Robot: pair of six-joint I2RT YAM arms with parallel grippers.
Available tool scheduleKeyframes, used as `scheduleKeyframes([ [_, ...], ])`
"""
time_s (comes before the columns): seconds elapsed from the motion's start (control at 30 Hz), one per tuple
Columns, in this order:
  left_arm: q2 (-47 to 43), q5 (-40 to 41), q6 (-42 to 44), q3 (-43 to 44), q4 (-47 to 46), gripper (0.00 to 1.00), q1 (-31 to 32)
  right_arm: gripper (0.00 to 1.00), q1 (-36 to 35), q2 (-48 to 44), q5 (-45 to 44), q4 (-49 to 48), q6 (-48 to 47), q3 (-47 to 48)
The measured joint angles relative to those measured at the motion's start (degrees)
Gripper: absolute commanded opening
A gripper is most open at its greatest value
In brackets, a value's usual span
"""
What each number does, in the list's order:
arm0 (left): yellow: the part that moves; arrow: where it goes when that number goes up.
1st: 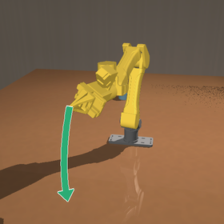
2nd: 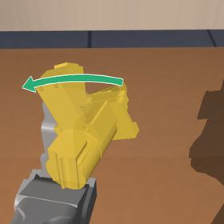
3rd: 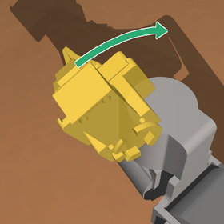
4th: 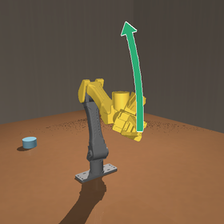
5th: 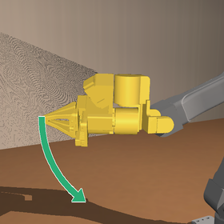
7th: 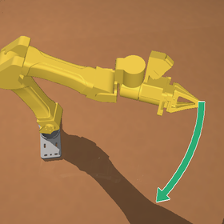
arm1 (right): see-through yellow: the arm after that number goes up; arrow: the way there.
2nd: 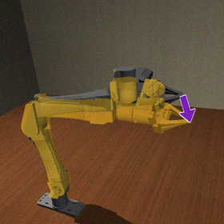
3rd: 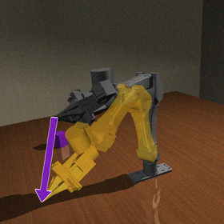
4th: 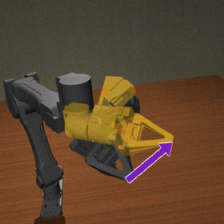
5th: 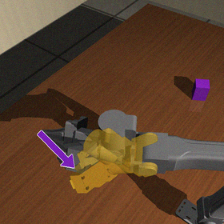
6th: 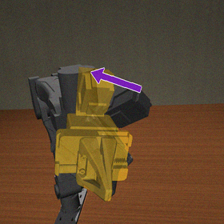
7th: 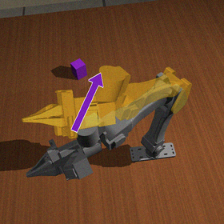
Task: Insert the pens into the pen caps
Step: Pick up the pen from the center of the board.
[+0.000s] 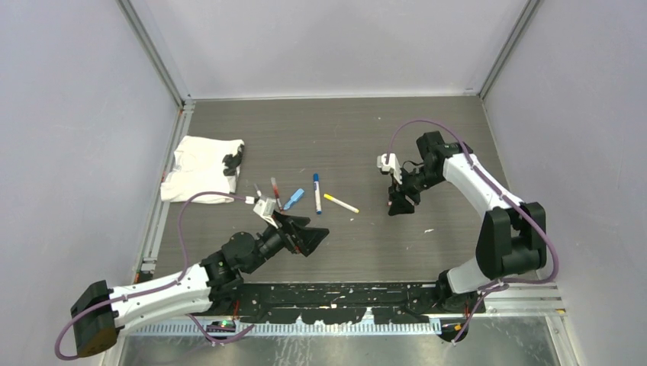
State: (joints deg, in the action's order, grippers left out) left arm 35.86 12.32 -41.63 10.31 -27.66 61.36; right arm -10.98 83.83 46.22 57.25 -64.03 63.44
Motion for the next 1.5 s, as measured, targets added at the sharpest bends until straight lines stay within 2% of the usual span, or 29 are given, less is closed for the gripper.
scheduleKeyframes([
  [0.13, 0.5, 0.0, -0.1, -0.1, -0.4, 1.0, 0.0, 0.54, 1.6, 3.9, -4.5, 3.2, -4.6, 0.0],
  [0.3, 0.0, 0.0, -0.2, -0.6, -1.2, 1.0, 0.0, 0.51, 1.6, 4.3, -8.5, 3.3, -6.0, 0.0],
  [0.7, -6.3, 0.7, -0.2, -2.2, 0.2, 1.0, 0.0, 0.46, 1.6, 9.4, -17.3, -2.6, -2.3, -0.7],
  [1.5, -5.3, 1.2, -1.3, -3.5, 0.3, 1.0, 0.0, 0.41, -0.2, 15.3, -27.6, -10.1, 4.3, -1.8],
])
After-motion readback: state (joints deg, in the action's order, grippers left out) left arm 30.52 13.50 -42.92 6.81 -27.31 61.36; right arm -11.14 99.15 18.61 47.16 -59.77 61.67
